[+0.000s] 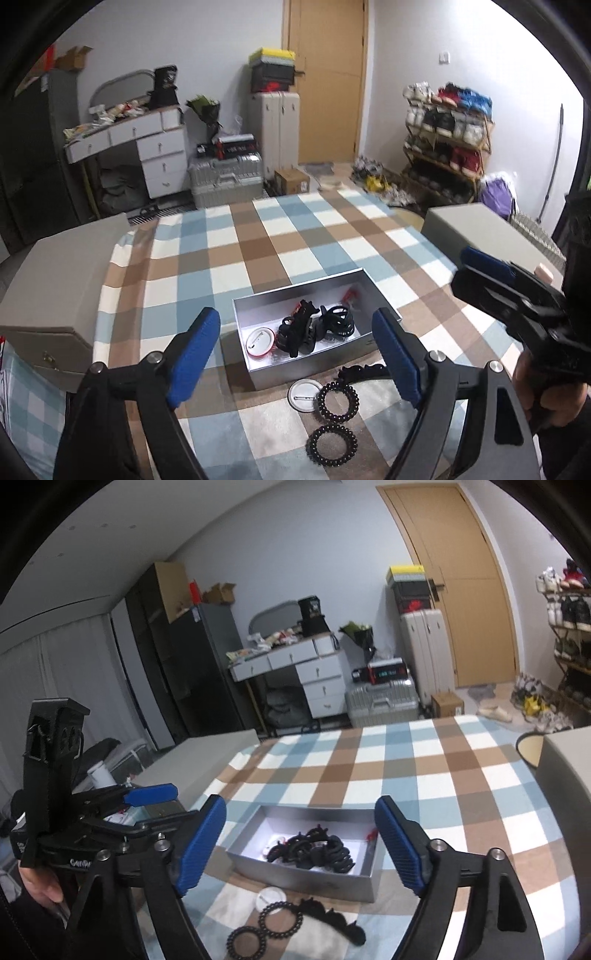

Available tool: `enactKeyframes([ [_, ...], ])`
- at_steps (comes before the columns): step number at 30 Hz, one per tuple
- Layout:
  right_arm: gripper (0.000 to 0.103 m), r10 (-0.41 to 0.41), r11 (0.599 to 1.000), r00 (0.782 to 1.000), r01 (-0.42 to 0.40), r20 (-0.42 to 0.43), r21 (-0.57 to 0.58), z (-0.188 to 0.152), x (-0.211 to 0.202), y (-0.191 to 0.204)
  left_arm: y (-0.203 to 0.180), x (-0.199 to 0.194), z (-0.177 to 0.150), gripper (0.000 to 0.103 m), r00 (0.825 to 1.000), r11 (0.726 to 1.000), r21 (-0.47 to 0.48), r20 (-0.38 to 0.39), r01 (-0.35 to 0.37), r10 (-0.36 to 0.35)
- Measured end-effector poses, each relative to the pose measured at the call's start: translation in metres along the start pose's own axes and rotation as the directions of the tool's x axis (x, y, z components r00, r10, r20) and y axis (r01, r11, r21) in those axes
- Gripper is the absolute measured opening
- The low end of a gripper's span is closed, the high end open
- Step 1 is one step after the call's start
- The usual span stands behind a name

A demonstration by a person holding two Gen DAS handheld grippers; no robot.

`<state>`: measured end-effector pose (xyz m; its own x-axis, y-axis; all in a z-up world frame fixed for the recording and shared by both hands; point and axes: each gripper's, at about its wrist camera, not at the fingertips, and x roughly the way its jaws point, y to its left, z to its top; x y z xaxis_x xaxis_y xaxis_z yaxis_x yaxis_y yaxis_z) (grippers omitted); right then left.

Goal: Organize jewelry
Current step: 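Withdraw both open grippers from the box back over the remaining items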

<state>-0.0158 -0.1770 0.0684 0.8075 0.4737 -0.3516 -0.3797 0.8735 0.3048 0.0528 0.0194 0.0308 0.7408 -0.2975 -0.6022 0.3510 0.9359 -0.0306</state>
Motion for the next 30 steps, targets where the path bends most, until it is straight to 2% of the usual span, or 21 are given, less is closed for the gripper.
enactKeyframes([
  [2, 0.090, -0.001, 1.000, 1.000, 0.001, 0.019, -0.008, -0.004, -0.010, 0.003, 0.000, -0.005, -0.005, 0.083, 1.000, 1.000, -0.005, 0.021, 0.011, -0.011],
  [6, 0.100, -0.011, 1.000, 0.998, 0.012, 0.058, -0.025, -0.018, -0.028, 0.009, 0.002, -0.009, -0.017, 0.093, 1.000, 1.000, -0.015, 0.029, -0.011, 0.012],
  [8, 0.101, -0.030, 0.998, 0.998, 0.033, 0.052, -0.048, -0.027, -0.030, 0.012, 0.006, -0.011, -0.026, 0.101, 0.999, 0.998, -0.046, 0.023, 0.032, -0.031],
  [9, 0.102, -0.041, 0.998, 0.998, 0.043, 0.047, -0.052, -0.030, -0.031, 0.012, 0.007, -0.013, -0.030, 0.102, 0.998, 0.996, -0.071, 0.022, 0.062, -0.060],
  [10, 0.103, -0.051, 0.997, 0.998, 0.053, 0.041, -0.052, -0.035, -0.031, 0.012, 0.012, -0.011, -0.035, 0.102, 0.995, 0.989, -0.110, 0.013, 0.099, -0.098],
  [11, 0.103, -0.057, 0.997, 0.998, 0.059, 0.034, -0.051, -0.041, -0.031, 0.012, 0.013, -0.010, -0.039, 0.102, 0.995, 0.986, -0.129, 0.002, 0.103, -0.104],
  [14, 0.103, -0.073, 0.996, 0.997, 0.073, 0.000, -0.043, -0.063, -0.028, 0.009, 0.017, 0.003, -0.057, 0.102, 0.997, 0.981, -0.186, -0.043, 0.062, -0.071],
  [18, 0.103, -0.113, 0.993, 0.992, 0.111, -0.062, -0.039, -0.087, -0.025, 0.002, 0.009, 0.020, -0.083, 0.102, 0.994, 0.989, -0.147, -0.109, 0.013, -0.029],
  [23, 0.103, -0.115, 0.993, 0.988, 0.115, -0.099, -0.004, -0.108, -0.024, -0.005, 0.003, 0.037, -0.106, 0.102, 0.978, 0.989, -0.141, -0.198, 0.042, -0.070],
  [30, 0.103, -0.105, 0.991, 0.986, 0.115, -0.133, 0.069, -0.124, -0.021, -0.015, -0.003, 0.053, -0.118, 0.102, 0.953, 0.987, -0.150, -0.286, 0.064, -0.105],
])
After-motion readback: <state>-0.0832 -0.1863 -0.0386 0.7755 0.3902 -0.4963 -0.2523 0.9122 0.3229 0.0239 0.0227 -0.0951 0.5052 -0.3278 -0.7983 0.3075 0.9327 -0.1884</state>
